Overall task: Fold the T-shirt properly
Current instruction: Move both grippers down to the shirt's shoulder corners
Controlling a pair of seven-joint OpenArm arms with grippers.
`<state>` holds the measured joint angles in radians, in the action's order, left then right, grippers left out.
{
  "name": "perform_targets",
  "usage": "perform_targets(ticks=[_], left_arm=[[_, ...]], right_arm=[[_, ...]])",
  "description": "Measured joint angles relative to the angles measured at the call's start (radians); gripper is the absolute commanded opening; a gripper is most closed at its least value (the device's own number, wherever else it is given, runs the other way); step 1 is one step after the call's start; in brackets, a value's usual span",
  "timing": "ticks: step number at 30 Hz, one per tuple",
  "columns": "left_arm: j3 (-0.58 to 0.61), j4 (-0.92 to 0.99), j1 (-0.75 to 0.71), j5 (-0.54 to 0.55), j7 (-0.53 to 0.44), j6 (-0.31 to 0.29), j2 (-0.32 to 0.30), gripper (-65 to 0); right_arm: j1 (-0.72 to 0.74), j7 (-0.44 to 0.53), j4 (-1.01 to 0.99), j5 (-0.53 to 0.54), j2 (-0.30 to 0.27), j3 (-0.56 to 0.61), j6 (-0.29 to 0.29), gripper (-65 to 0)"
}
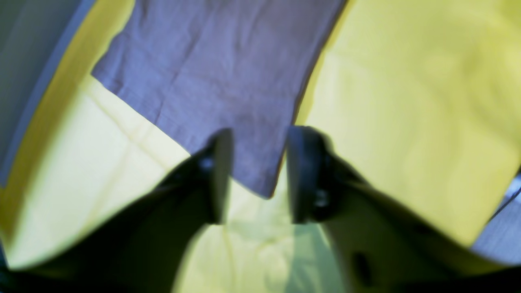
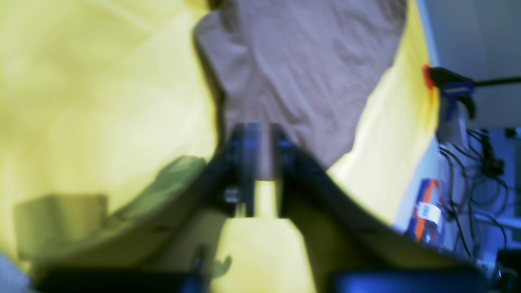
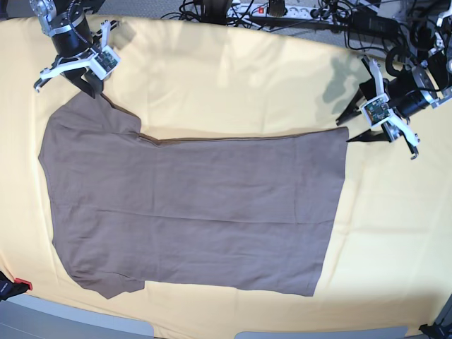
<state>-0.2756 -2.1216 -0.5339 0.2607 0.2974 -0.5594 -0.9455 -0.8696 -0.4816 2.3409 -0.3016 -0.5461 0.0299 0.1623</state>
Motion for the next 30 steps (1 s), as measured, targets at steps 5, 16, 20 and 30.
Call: perform_targets(ticks=[5,16,20,30], left_arm=[[0.222,0.108,0.143,-0.106,0.005,-0.004,-0.061,-31.2],[0.635,0.339,0.492,-0.323,-0.071,0.004,-0.069,-31.2],[0.752,0.377,0.603,-0.351,-0.099,0.029,-0.067,-31.2],[0.858,0.385,0.717,-0.365,-0.089,-0.005,-0.067,-31.2]], right_arm=[[0.006,0.003,0.0,0.019,0.0,0.0,-0.002,-33.4],[0.006,0.0,0.0,0.045,0.0,0.0,-0.005,-33.4],[0.005,0.0,0.0,0.046,0.001,0.0,-0.003,-33.4],[0.006,-0.008,0.0,0.097,0.0,0.0,-0.002,-33.4]])
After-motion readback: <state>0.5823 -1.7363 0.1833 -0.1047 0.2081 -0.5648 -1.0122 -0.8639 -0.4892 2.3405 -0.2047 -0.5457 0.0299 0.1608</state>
